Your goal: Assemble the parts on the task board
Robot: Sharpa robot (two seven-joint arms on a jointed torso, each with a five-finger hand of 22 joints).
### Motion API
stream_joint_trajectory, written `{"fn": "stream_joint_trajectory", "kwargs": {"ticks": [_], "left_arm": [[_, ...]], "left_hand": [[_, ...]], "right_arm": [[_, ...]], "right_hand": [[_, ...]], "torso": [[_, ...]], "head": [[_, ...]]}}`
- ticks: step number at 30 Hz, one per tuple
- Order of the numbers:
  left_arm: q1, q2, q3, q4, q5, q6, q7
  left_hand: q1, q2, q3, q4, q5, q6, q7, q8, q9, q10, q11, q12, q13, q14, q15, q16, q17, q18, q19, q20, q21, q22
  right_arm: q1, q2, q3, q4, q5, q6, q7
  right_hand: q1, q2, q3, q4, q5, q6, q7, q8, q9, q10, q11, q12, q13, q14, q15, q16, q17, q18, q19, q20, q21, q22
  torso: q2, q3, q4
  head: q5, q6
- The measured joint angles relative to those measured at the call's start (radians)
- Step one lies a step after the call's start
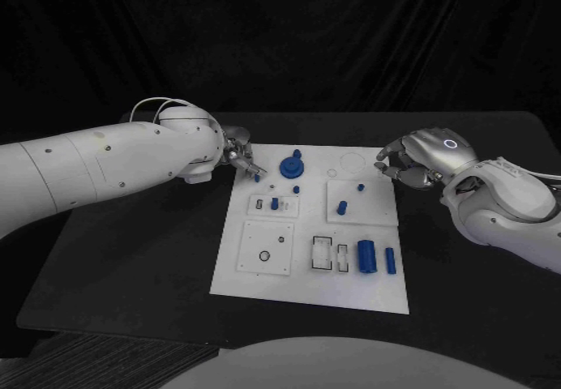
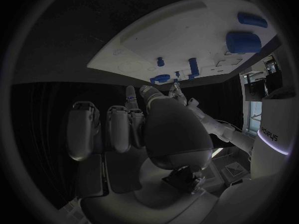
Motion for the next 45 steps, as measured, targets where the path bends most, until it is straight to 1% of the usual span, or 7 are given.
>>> {"fn": "stream_joint_trajectory", "kwargs": {"ticks": [7,11,18,25,32,40,45], "left_arm": [[-0.004,0.002,0.000,-0.002,0.000,0.003,0.002],[-0.005,0.002,0.000,-0.003,0.000,0.003,0.003],[-0.006,0.002,0.000,-0.004,0.000,0.003,0.012],[-0.007,0.002,0.000,-0.004,0.000,0.003,0.021],[-0.007,0.000,0.000,-0.005,0.000,0.003,0.030],[-0.008,-0.005,0.000,-0.005,0.000,0.003,0.041],[-0.008,-0.009,0.000,-0.003,0.000,0.001,0.050]], "left_hand": [[0.007,0.004,0.006,0.000,0.002,0.000,0.000,-0.004,0.004,0.000,0.000,0.000,0.000,0.000,0.000,0.000,0.000,0.000,0.000,0.000,-0.004,0.000],[0.026,0.002,0.021,-0.001,0.032,-0.004,0.004,-0.015,0.011,0.000,0.000,0.000,0.000,0.000,0.000,0.000,0.000,0.000,0.000,0.000,-0.004,0.000],[0.042,-0.003,0.036,-0.005,0.049,-0.011,0.004,-0.029,0.014,0.000,0.000,0.000,0.000,0.000,0.000,0.000,0.000,0.000,0.000,0.000,-0.014,0.000],[0.062,-0.015,0.076,-0.004,0.122,-0.011,0.004,-0.051,0.023,0.000,0.000,0.000,0.000,0.000,0.000,0.000,0.000,0.000,0.000,0.000,-0.015,0.000],[0.097,-0.034,0.143,-0.007,0.211,-0.011,0.004,-0.073,0.034,0.000,0.000,0.000,0.000,0.000,0.000,0.000,0.000,0.000,0.000,0.000,-0.019,0.000],[0.138,-0.076,0.277,-0.022,0.250,-0.014,0.012,-0.091,0.054,0.000,0.000,0.000,0.000,0.000,0.000,0.000,0.000,0.000,0.000,0.000,-0.019,0.000],[0.143,-0.121,0.353,-0.022,0.260,-0.012,0.013,-0.093,0.076,0.002,0.002,0.000,0.000,0.000,0.000,0.000,0.000,0.000,0.000,0.000,-0.019,0.000]], "right_arm": [[0.000,0.000,0.000,-0.001,0.000,0.000,0.000],[0.000,0.001,0.000,-0.002,0.000,0.000,0.000],[-0.001,0.003,0.000,-0.003,0.000,0.000,0.000],[-0.002,0.004,0.000,-0.005,0.000,0.000,0.001],[-0.003,0.004,0.000,-0.006,0.000,0.000,0.000],[-0.004,0.006,0.000,-0.008,0.000,0.001,0.000],[-0.004,0.006,0.000,-0.008,0.000,0.001,0.000]], "right_hand": [[0.000,0.000,0.000,0.000,0.000,0.000,0.000,0.000,0.000,0.000,0.000,0.000,-0.001,0.000,0.000,0.000,0.000,0.000,0.000,0.000,0.000,0.000],[0.000,0.000,0.000,0.000,0.000,0.000,0.000,0.000,0.000,0.000,0.000,0.000,-0.001,0.000,0.000,0.000,0.000,0.000,0.000,0.000,0.000,0.000],[0.000,0.000,0.000,0.000,0.000,0.000,0.000,0.000,-0.001,0.000,0.000,0.000,-0.001,0.000,0.000,0.000,0.000,0.000,0.000,0.000,0.000,0.000],[0.000,0.000,0.000,0.000,0.000,0.000,0.000,-0.005,-0.001,0.000,0.000,0.000,-0.001,0.000,0.000,-0.004,-0.002,0.000,0.000,0.000,0.000,0.001],[0.000,0.000,0.000,0.000,0.000,0.000,0.000,-0.005,-0.001,0.000,0.000,0.000,-0.001,0.000,0.000,-0.005,-0.002,0.000,0.000,0.000,0.000,0.001],[0.000,0.000,0.000,0.000,0.000,0.000,0.000,-0.005,-0.001,0.000,0.000,0.000,0.000,0.000,0.000,-0.005,-0.003,0.000,0.000,0.000,0.000,0.001],[0.000,0.000,0.000,0.000,0.000,0.000,0.000,-0.005,-0.002,0.000,0.000,0.000,0.000,0.000,0.000,-0.005,-0.003,0.000,0.000,0.000,-0.004,0.001]], "torso": [[0.000,0.0000,-0.0001],[0.000,-0.0001,-0.0001],[0.001,0.0000,-0.0001],[0.000,-0.0001,-0.0001],[0.000,-0.0006,0.0000],[0.000,-0.0009,0.0003],[0.000,-0.0008,0.0005]], "head": [[-0.001,0.000],[-0.002,0.000],[-0.003,0.000],[-0.002,0.000],[0.002,0.000],[0.002,0.000],[0.004,0.000]]}}
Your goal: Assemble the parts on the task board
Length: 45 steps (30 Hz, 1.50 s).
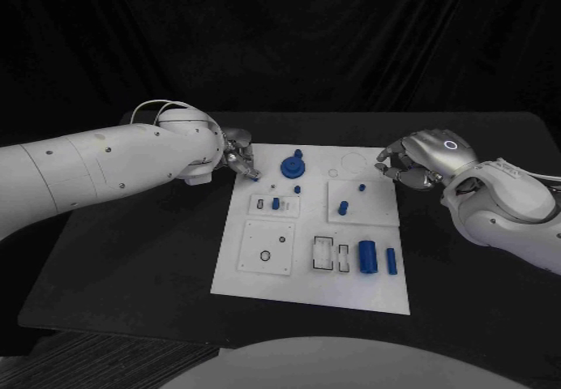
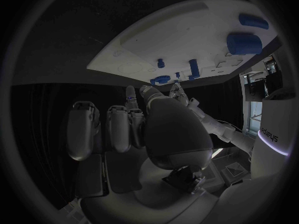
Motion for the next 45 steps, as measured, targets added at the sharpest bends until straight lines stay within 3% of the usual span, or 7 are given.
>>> {"fn": "stream_joint_trajectory", "kwargs": {"ticks": [6,13,15,26,31,36,45], "left_arm": [[0.000,-0.009,0.000,0.011,0.000,-0.011,0.011],[0.000,-0.045,0.000,0.051,0.000,-0.045,0.017],[0.000,-0.064,0.000,0.073,0.000,-0.063,0.017],[0.000,-0.201,0.000,0.252,0.004,-0.163,-0.028],[0.000,-0.247,0.000,0.319,0.062,-0.198,-0.073],[-0.001,-0.262,-0.001,0.361,0.126,-0.222,-0.102],[-0.003,-0.251,0.000,0.389,0.185,-0.256,-0.127]], "left_hand": [[-0.014,-0.035,0.057,0.003,-0.009,-0.002,-0.002,0.000,0.026,0.000,0.000,0.000,0.000,0.000,0.000,0.000,0.000,0.000,0.000,0.000,0.000,0.000],[-0.025,-0.050,0.074,0.003,-0.015,-0.002,-0.002,0.000,0.037,0.000,0.000,-0.016,0.000,0.000,0.000,0.000,0.000,0.000,0.000,0.000,0.000,0.000],[-0.029,-0.055,0.102,-0.024,-0.017,-0.002,-0.002,0.000,0.038,0.000,0.000,-0.019,0.000,0.000,0.000,0.000,0.000,0.000,0.000,0.000,-0.003,0.000],[-0.041,-0.066,0.109,-0.018,-0.030,-0.002,-0.002,-0.001,0.047,0.001,0.002,-0.028,0.000,0.000,0.000,0.000,0.000,0.000,0.000,0.000,-0.018,0.000],[-0.059,-0.060,0.135,-0.038,-0.043,-0.002,-0.002,-0.006,0.051,0.002,0.002,-0.046,0.000,0.000,0.000,0.000,0.000,0.000,0.000,0.000,-0.038,0.000],[-0.058,-0.060,0.135,-0.038,-0.043,-0.006,0.001,-0.009,0.051,0.002,0.002,-0.050,0.000,0.000,0.000,0.000,0.000,0.000,0.000,0.000,-0.043,0.000],[-0.063,-0.055,0.136,-0.040,-0.030,-0.012,0.000,-0.009,0.056,0.002,0.002,-0.050,0.000,0.000,0.000,0.000,0.000,0.000,0.000,0.000,-0.043,0.000]], "right_arm": [[0.000,0.000,0.000,0.000,0.000,0.001,0.000],[0.000,-0.003,0.000,0.000,0.000,0.001,-0.001],[0.000,-0.004,0.000,0.001,0.000,0.001,-0.001],[0.000,-0.017,0.000,0.007,0.000,0.002,-0.002],[0.000,-0.019,0.000,0.009,0.000,0.001,-0.002],[0.000,-0.018,0.000,0.009,0.000,0.000,-0.002],[0.000,-0.017,0.000,0.008,0.000,0.000,-0.002]], "right_hand": [[0.000,0.000,0.000,0.000,0.000,0.000,0.000,0.000,0.000,0.000,0.000,0.000,0.000,0.000,0.000,0.000,0.000,0.000,0.000,0.000,0.000,0.000],[0.000,0.000,0.000,0.000,0.000,-0.004,-0.004,0.000,0.000,0.000,0.000,0.000,0.000,0.000,0.000,0.000,0.000,0.000,0.000,0.000,0.000,0.000],[0.000,0.000,0.000,0.000,0.000,-0.004,-0.004,0.000,0.000,0.000,0.000,0.000,0.000,0.000,0.000,0.000,0.000,0.000,0.000,0.000,0.000,0.000],[0.000,0.000,0.003,-0.003,0.000,-0.004,-0.004,0.000,0.000,0.000,0.000,-0.006,0.000,0.000,0.000,0.000,-0.003,0.000,0.000,0.000,0.000,0.000],[0.000,0.000,0.003,-0.003,0.000,-0.004,-0.004,0.000,0.000,0.000,0.000,-0.006,-0.001,0.000,0.000,0.000,-0.004,0.000,0.000,0.000,0.000,0.000],[0.000,0.000,0.003,-0.003,0.000,-0.004,-0.004,0.000,0.000,0.000,0.000,-0.006,0.000,0.000,0.000,0.000,-0.004,0.000,0.000,0.000,0.000,0.000],[0.000,0.000,0.003,-0.003,0.000,-0.004,-0.004,0.000,-0.001,0.000,0.000,-0.006,0.000,0.000,0.000,0.000,-0.004,0.000,0.000,0.000,0.000,0.000]], "torso": [[0.000,0.0003,0.0003],[0.000,0.0009,0.0003],[0.000,0.0009,0.0003],[0.000,0.0014,0.0003],[-0.001,0.0023,0.0002],[-0.001,0.0028,0.0002],[-0.001,0.0020,0.0014]], "head": [[0.000,0.000],[-0.002,0.000],[-0.002,0.000],[-0.001,0.000],[0.001,0.000],[0.005,0.000],[0.007,0.000]]}}
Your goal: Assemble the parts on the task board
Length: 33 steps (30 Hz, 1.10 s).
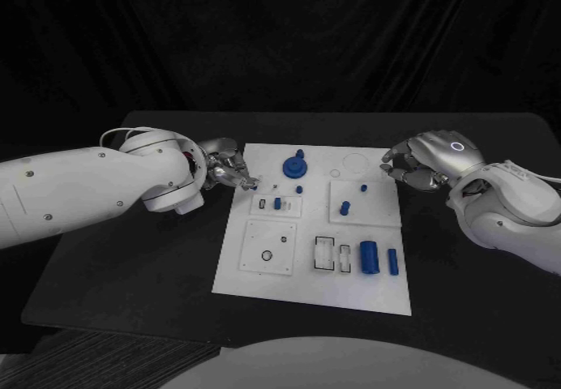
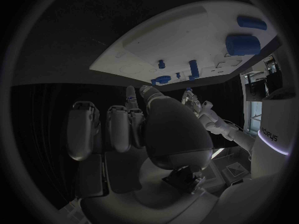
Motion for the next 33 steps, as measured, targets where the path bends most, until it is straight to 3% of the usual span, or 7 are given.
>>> {"fn": "stream_joint_trajectory", "kwargs": {"ticks": [6,14,24,33], "left_arm": [[-0.018,0.006,0.000,0.001,0.015,-0.016,-0.008],[-0.038,0.024,0.000,-0.005,0.025,-0.024,-0.013],[-0.047,0.044,0.000,-0.025,0.029,-0.023,-0.013],[-0.051,0.047,0.000,-0.034,0.031,-0.018,-0.013]], "left_hand": [[0.000,0.000,0.000,0.000,0.004,0.000,0.000,0.000,0.001,0.000,0.000,0.000,0.000,0.000,0.000,0.000,0.000,0.000,0.000,0.000,0.000,0.000],[0.000,0.000,0.000,0.000,0.004,-0.002,0.002,0.000,0.003,0.000,0.000,0.000,0.000,0.000,0.000,0.000,0.000,0.000,0.000,0.000,0.000,0.000],[-0.006,0.001,0.000,0.000,0.004,-0.003,0.004,0.000,0.004,0.000,0.000,0.000,0.000,0.000,0.000,0.000,0.001,0.000,0.000,0.000,0.000,0.000],[-0.007,0.001,0.000,0.000,0.008,-0.005,0.005,0.000,0.005,0.000,0.000,0.000,0.000,0.000,0.000,0.000,0.001,0.000,0.000,0.000,0.000,0.000]], "right_arm": [[0.000,-0.001,0.000,0.000,0.000,0.000,0.000],[0.000,0.001,0.000,0.000,0.000,-0.001,0.000],[0.000,-0.001,0.000,0.001,0.000,-0.001,0.000],[-0.001,-0.002,0.000,0.002,0.000,-0.001,0.000]], "right_hand": [[0.000,0.000,0.000,0.000,0.000,0.000,0.000,0.000,0.000,0.000,0.000,0.000,0.000,0.000,0.000,0.000,0.000,0.000,0.000,0.000,0.000,0.000],[0.000,0.000,0.003,-0.003,0.000,0.000,0.000,-0.004,-0.001,0.000,0.000,0.000,0.000,0.000,0.000,0.000,0.000,0.000,0.000,0.000,0.000,0.000],[0.000,0.000,0.003,-0.003,0.000,0.000,0.000,-0.004,-0.001,0.000,0.000,0.001,0.001,0.000,0.000,0.000,0.003,0.000,0.000,0.000,0.000,0.000],[0.000,0.000,0.003,-0.003,0.000,0.000,0.000,-0.004,-0.001,0.000,0.000,0.001,0.001,0.000,0.000,0.000,0.003,0.000,0.000,0.000,0.000,0.000]], "torso": [[-0.001,-0.0014,0.0013],[0.000,-0.0017,-0.0036],[0.001,-0.0007,-0.0006],[0.001,-0.0015,-0.0016]], "head": [[-0.001,0.000],[0.007,0.000],[0.005,0.000],[0.008,0.000]]}}
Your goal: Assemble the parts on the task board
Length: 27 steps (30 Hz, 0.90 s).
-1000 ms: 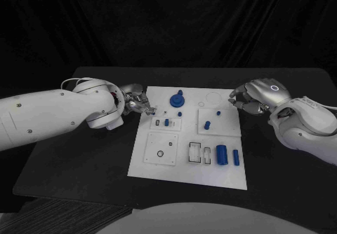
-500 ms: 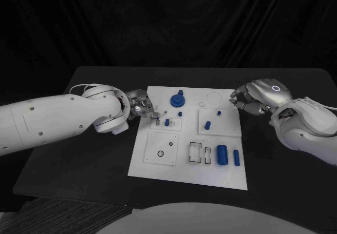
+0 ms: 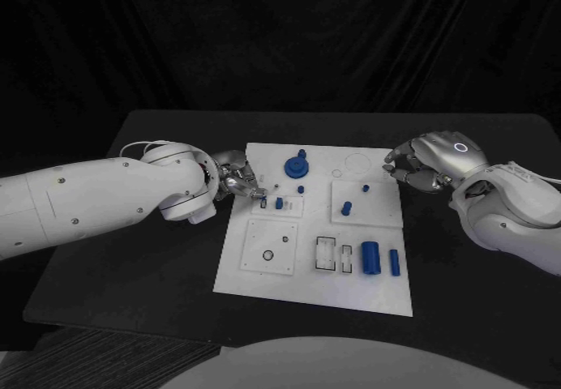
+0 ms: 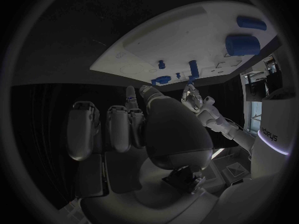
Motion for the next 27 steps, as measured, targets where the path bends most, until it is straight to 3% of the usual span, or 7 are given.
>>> {"fn": "stream_joint_trajectory", "kwargs": {"ticks": [27], "left_arm": [[-0.023,-0.005,0.000,0.001,0.002,0.018,-0.001]], "left_hand": [[0.004,0.004,0.000,0.000,0.000,0.003,-0.004,0.000,0.002,0.001,0.001,0.000,0.000,0.000,0.000,0.000,0.000,0.000,0.000,0.000,0.000,0.000]], "right_arm": [[-0.002,-0.001,0.000,0.000,0.000,0.000,0.000]], "right_hand": [[0.000,0.000,0.000,0.000,0.004,-0.004,0.004,0.000,-0.001,0.000,0.000,0.000,-0.001,0.000,0.000,0.000,0.000,0.000,0.000,0.000,0.000,0.001]], "torso": [[0.000,0.0000,-0.0001]], "head": [[-0.003,0.000]]}}
